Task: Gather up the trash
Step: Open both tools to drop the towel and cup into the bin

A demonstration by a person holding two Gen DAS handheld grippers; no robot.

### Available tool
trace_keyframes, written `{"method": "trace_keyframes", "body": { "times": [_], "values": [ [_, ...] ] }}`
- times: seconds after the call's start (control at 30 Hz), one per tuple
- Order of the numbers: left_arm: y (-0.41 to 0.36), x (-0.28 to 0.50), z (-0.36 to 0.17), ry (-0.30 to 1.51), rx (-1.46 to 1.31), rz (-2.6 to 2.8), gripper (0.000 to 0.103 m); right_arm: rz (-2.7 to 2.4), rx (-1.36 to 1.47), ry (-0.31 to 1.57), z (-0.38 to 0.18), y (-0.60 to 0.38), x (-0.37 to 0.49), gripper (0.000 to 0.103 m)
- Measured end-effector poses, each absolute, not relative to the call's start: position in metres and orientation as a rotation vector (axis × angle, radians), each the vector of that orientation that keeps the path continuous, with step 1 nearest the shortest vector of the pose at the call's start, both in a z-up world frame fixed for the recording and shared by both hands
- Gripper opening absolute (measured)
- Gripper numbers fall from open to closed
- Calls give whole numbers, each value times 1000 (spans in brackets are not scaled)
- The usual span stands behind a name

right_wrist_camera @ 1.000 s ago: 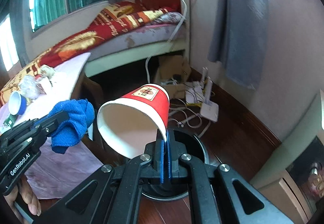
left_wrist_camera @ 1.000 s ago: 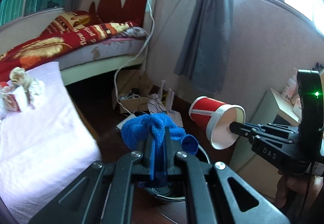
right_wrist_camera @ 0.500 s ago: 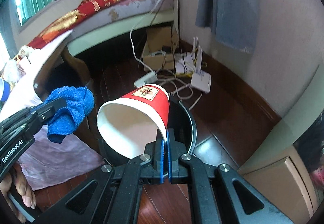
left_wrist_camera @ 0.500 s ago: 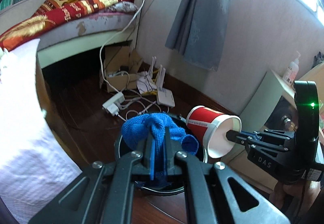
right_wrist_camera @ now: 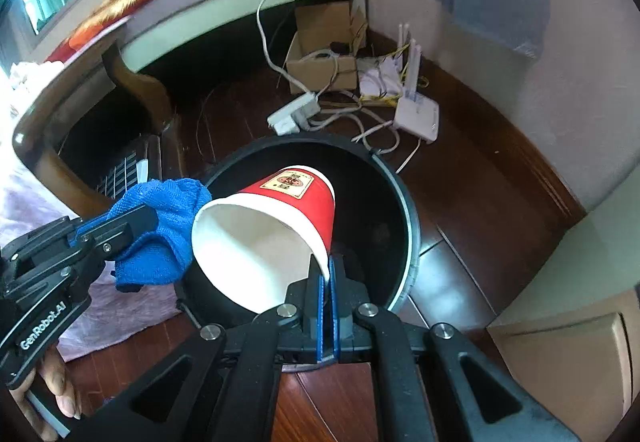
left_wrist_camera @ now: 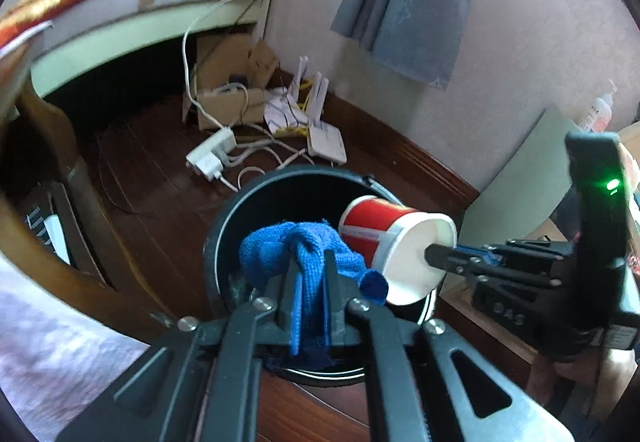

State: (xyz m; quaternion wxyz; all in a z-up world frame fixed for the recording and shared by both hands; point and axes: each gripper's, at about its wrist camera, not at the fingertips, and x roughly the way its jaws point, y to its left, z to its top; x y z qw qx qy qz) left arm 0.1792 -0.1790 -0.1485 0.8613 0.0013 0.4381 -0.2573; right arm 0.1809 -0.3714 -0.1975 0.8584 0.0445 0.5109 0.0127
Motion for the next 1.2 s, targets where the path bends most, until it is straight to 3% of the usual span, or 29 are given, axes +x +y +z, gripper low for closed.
{"method": "trace_keyframes", "body": {
  "times": [0.03, 0.07, 0.1, 0.13, 0.27, 0.37, 0.4, 1.2],
  "values": [
    [-178, 180, -151, 930, 1, -534, 37, -9, 63, 1104, -206, -373, 183, 28],
    [-176, 180, -154, 939, -2, -524, 60, -33, 61, 1121, -211, -377, 182, 50],
    [-173, 179, -155, 935, 1, -504, 71, -44, 83, 1122, -212, -382, 180, 78],
    [-171, 179, -154, 928, 5, -494, 71, -58, 103, 1118, -212, -386, 177, 87],
    [-164, 175, -153, 922, 12, -441, 76, -89, 95, 1107, -204, -392, 171, 87],
    [-162, 173, -148, 899, 31, -407, 96, -106, 106, 1082, -195, -394, 166, 94],
    [-162, 171, -144, 881, 38, -399, 97, -107, 107, 1072, -191, -394, 165, 98],
    [-124, 135, -62, 734, 39, -303, 99, -39, 43, 842, -88, -343, 139, 103]
  ]
}}
